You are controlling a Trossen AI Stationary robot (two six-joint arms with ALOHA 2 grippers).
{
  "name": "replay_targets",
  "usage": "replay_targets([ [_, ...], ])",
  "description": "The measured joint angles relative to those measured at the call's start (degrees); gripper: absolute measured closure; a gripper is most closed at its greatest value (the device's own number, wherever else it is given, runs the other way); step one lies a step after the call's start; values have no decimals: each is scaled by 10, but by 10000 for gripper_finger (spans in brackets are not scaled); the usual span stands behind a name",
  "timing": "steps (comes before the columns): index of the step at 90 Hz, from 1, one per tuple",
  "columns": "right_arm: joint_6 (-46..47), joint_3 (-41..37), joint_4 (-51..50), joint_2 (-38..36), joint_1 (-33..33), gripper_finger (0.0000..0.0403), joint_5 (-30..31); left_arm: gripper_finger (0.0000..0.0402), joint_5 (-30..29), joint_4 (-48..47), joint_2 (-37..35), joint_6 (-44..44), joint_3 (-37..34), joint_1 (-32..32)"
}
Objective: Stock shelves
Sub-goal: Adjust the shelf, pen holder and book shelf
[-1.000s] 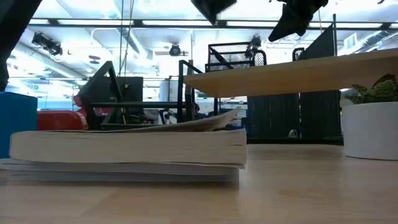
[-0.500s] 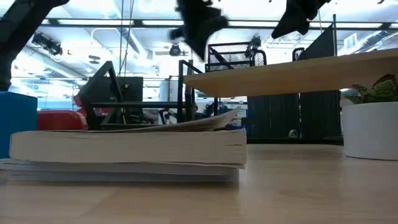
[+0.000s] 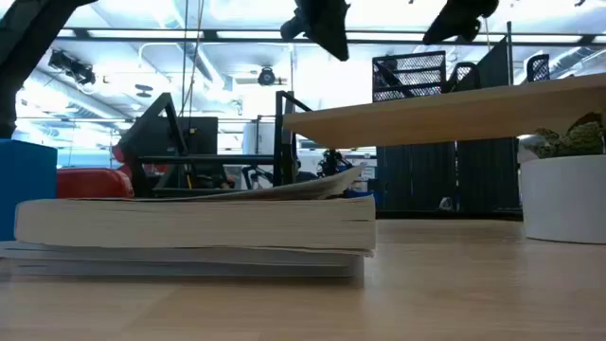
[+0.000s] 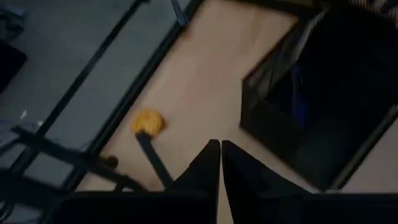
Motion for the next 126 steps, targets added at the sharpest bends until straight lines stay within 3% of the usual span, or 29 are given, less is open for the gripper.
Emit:
replay_targets([
  [15, -67, 3, 79, 55, -13, 338, -12, 401, -10, -33, 0, -5, -2, -21],
  [34, -101, 58, 38, 132, -73, 279, -76, 401, -16, 38, 0, 2, -77, -28],
  [55, -107, 81, 4, 177, -132, 285, -186, 401, -14, 180, 0, 47, -179, -26],
  [74, -144, 80, -2, 182, -147, 302, -255, 401, -15, 255, 0, 76, -207, -26],
  [85, -172, 79, -10, 164, -146, 291, -261, 401, -26, 271, 0, 78, -207, -26],
  [106, -192, 93, -32, 171, -146, 237, -267, 401, -32, 290, 0, 79, -207, -24],
  [126, -226, 95, -34, 193, -146, 237, -292, 401, -33, 299, 0, 80, -207, -24],
])
